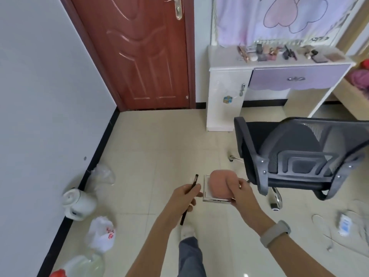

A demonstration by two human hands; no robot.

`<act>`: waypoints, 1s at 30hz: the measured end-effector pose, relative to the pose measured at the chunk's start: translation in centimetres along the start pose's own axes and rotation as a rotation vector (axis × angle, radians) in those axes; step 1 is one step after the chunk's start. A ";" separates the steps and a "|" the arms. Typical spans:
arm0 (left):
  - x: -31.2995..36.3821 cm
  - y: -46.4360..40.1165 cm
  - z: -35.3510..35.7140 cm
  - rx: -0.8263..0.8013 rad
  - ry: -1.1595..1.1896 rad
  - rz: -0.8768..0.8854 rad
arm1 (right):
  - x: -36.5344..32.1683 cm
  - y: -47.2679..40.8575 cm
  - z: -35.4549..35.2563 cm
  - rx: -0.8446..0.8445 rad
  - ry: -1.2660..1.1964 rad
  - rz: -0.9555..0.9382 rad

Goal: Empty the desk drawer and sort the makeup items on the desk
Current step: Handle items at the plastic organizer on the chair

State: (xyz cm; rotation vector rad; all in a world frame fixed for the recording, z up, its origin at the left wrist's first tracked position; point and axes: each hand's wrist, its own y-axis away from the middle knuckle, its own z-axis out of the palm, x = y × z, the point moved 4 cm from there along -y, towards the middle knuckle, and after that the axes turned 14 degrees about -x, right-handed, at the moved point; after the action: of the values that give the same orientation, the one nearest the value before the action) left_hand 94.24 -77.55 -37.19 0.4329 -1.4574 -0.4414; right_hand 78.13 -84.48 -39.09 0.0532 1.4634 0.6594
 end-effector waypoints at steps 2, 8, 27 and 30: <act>2.5 -3.5 -3.0 -0.006 -0.043 0.013 | -2.5 -4.3 2.7 -0.011 0.013 0.011; 10.7 -12.1 -11.6 0.059 -0.076 0.026 | -9.9 -15.3 7.2 -0.052 0.004 0.015; 33.1 -50.1 -18.8 0.217 -0.141 -0.051 | -24.9 -52.3 -6.9 0.218 -0.177 0.076; 37.4 -55.7 -18.0 0.222 -0.134 -0.038 | -27.4 -56.6 -10.6 0.281 -0.231 0.094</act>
State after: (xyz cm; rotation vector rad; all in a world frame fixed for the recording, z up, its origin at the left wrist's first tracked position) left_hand 113.21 -144.35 -36.58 0.6184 -1.6382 -0.3458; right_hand 90.70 -146.98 -39.83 0.4052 1.3259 0.5011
